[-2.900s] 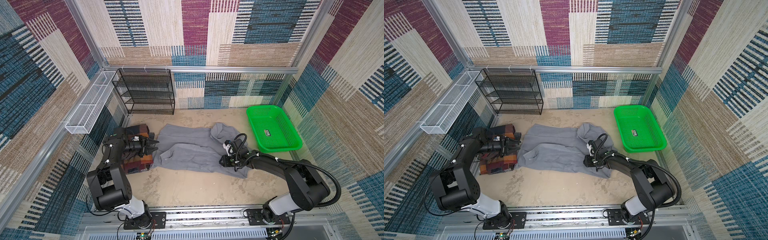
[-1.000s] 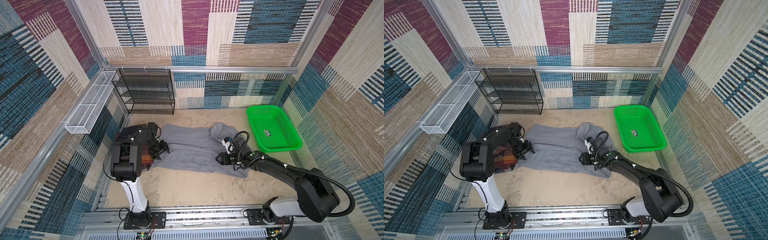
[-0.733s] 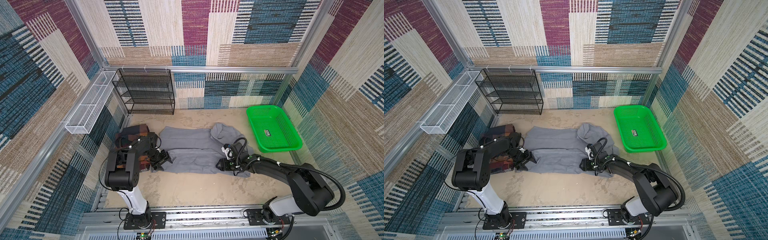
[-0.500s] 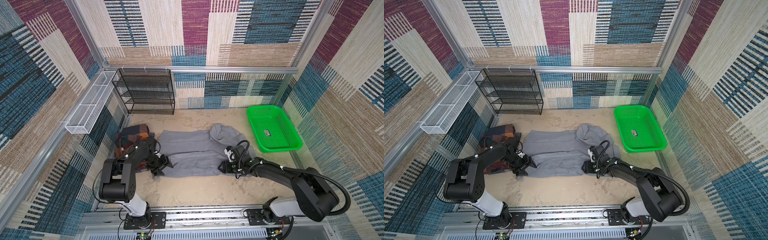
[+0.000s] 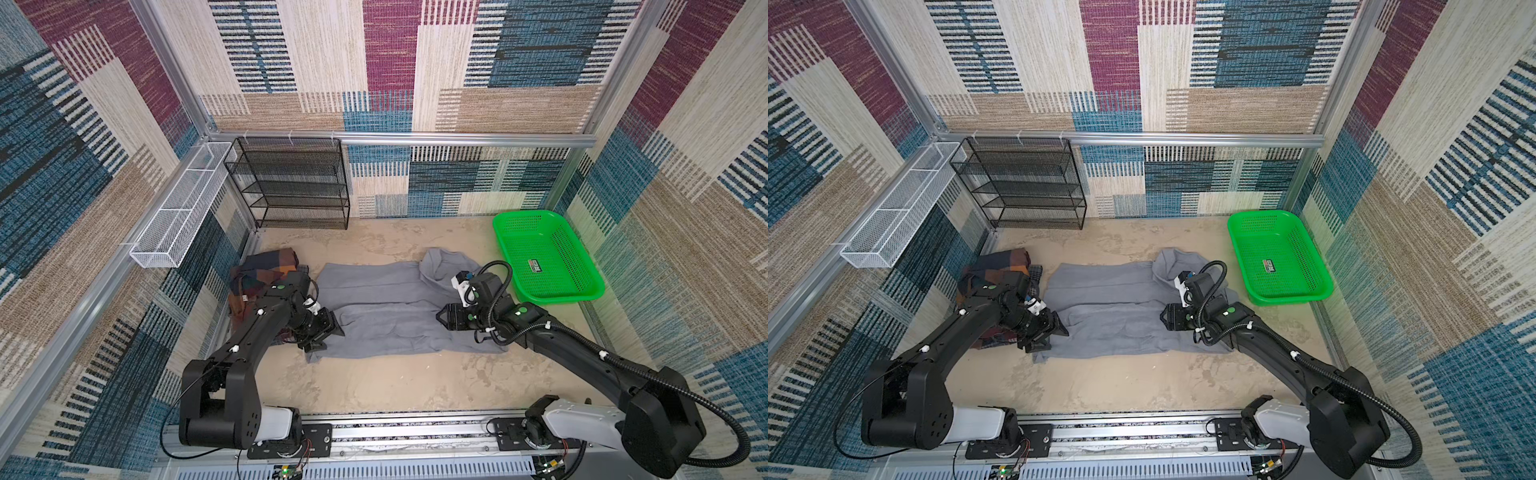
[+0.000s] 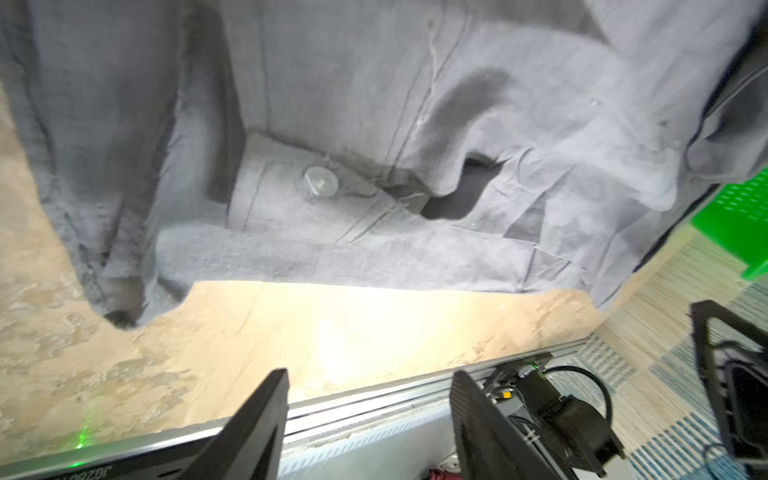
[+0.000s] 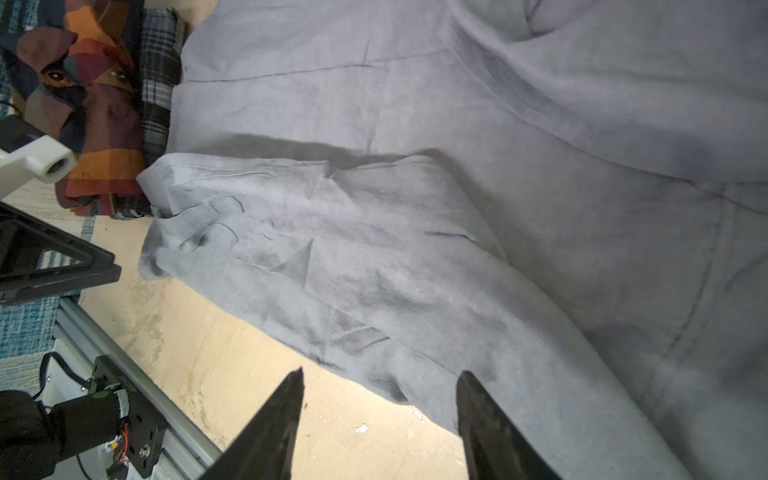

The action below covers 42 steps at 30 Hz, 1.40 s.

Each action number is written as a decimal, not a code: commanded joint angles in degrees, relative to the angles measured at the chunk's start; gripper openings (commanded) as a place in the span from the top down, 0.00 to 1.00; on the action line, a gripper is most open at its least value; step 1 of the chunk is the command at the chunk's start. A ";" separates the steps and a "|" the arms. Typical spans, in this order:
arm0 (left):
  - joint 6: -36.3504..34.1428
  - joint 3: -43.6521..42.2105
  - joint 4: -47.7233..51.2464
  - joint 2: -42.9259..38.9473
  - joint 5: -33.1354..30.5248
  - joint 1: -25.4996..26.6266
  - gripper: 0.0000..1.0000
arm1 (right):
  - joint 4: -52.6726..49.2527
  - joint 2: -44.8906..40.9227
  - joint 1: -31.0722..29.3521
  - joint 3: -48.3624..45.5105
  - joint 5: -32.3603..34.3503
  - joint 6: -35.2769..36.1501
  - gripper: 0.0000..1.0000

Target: Fold and stack the long sleeve shirts

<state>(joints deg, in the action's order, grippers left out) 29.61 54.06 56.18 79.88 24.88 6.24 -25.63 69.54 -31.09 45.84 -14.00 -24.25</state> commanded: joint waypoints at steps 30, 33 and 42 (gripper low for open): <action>2.25 8.78 -6.58 21.30 -18.30 4.03 0.48 | -2.32 -2.88 -1.70 4.34 -2.79 4.25 0.38; 2.12 8.69 -6.61 21.57 -18.21 4.04 0.60 | -2.08 -2.99 -1.72 4.03 -2.91 4.38 0.38; 1.73 9.65 -5.47 19.53 -17.01 4.13 0.91 | -1.46 -2.82 -1.73 2.97 -3.68 4.35 0.38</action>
<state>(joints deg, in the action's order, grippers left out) 31.53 62.96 49.84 100.71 7.73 10.39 -28.08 66.81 -32.77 49.19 -16.78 -20.27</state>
